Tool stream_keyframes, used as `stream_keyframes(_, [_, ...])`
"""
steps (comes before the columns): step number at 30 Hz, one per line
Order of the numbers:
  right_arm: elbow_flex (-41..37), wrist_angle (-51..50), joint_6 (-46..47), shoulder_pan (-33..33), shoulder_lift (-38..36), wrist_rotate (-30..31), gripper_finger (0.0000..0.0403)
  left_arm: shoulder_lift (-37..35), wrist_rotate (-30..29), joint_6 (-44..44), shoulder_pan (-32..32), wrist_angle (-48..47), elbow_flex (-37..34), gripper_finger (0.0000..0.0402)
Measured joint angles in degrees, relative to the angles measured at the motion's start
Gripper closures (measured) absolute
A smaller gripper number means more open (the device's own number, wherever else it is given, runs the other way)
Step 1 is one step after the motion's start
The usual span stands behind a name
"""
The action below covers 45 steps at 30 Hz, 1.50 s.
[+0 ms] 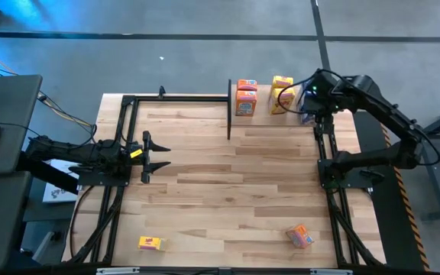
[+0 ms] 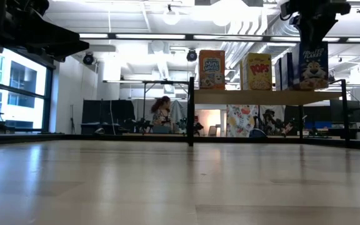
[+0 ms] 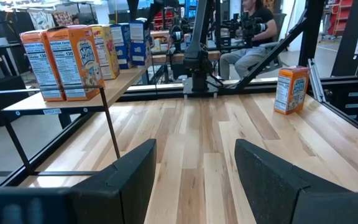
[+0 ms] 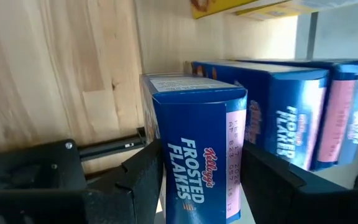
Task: Stack cereal on shelf
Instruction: Put the blue cereal box on the shelf aligned with the other blue cereal boxes
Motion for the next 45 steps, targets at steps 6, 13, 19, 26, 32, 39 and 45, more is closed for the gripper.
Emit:
stream_keyframes(6, [-0.8,0.0,0.1,0.0,0.0,0.2,0.0217,0.0,0.0,0.0,0.0,0.0,0.0,0.0194])
stream_keyframes(13, [-0.8,1.7,0.9,0.0,0.0,-0.5,0.0217,0.0,0.0,0.0,0.0,0.0,0.0,0.0194])
stream_keyframes(19, [-0.8,2.0,0.9,0.0,0.0,0.0,0.0217,0.0,0.0,0.0,0.0,0.0,0.0,0.0194])
stream_keyframes(26, [-0.8,2.2,0.6,0.0,0.0,0.5,0.0217,0.0,0.0,0.0,0.0,0.0,0.0,0.0194])
stream_keyframes(32, [-0.8,2.6,0.5,0.0,1.4,0.8,0.0217,0.0,0.0,0.0,0.0,0.0,0.0,0.0194])
stream_keyframes(39, [-0.8,2.4,0.8,0.0,1.5,0.9,0.0217,0.0,0.0,0.0,0.0,0.0,0.0,0.0194])
stream_keyframes(45, [-0.8,2.1,0.7,0.0,1.5,1.0,0.0217,0.0,0.0,0.0,0.0,0.0,0.0,0.0194])
